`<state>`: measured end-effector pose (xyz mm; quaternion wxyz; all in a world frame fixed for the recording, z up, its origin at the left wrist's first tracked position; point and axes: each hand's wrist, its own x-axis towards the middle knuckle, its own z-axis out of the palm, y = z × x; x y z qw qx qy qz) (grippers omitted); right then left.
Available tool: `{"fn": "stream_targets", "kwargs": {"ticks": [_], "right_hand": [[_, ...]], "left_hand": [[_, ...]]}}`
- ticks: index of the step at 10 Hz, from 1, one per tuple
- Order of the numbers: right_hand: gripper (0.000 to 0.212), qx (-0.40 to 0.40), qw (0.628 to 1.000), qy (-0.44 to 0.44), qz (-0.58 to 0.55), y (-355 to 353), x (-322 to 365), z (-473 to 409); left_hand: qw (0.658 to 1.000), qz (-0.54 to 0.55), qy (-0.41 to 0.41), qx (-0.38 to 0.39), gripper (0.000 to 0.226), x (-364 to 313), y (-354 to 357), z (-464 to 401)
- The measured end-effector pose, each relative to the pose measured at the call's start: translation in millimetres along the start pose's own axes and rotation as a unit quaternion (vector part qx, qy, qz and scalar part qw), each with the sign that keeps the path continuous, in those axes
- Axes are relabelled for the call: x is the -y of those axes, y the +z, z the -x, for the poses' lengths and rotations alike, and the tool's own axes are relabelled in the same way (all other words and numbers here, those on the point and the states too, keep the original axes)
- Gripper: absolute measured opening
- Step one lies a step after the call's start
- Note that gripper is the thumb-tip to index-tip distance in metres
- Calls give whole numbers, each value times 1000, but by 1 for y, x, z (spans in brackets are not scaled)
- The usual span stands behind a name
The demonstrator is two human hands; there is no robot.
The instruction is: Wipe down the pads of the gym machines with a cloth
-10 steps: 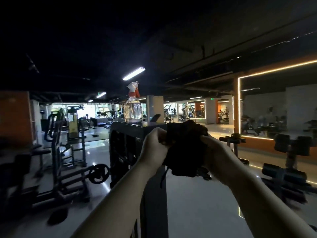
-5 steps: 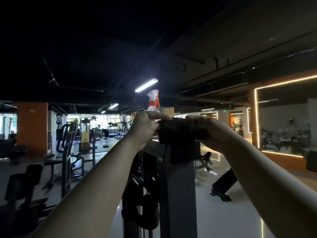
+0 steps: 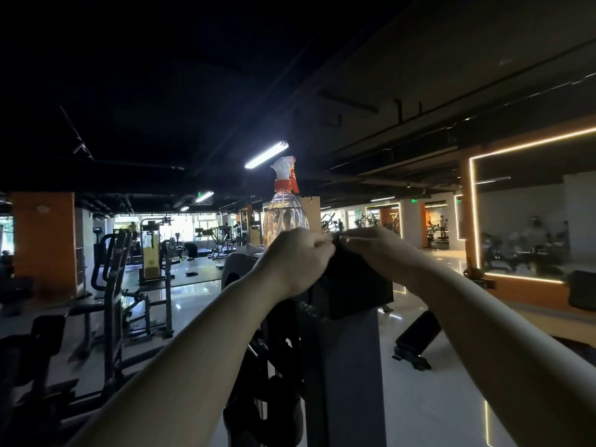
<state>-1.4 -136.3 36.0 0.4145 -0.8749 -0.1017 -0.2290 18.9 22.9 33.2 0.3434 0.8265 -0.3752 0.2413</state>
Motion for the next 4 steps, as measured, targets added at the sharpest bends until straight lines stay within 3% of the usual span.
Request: {"fn": "stream_targets", "kwargs": {"ticks": [3, 4], "right_hand": [[31, 104, 994, -4, -28, -10, -7, -4], [40, 40, 994, -22, -96, -8, -10, 8]], "left_hand": [[991, -64, -32, 111, 49, 5, -2, 2], [999, -41, 18, 2, 48, 3, -7, 13]]}}
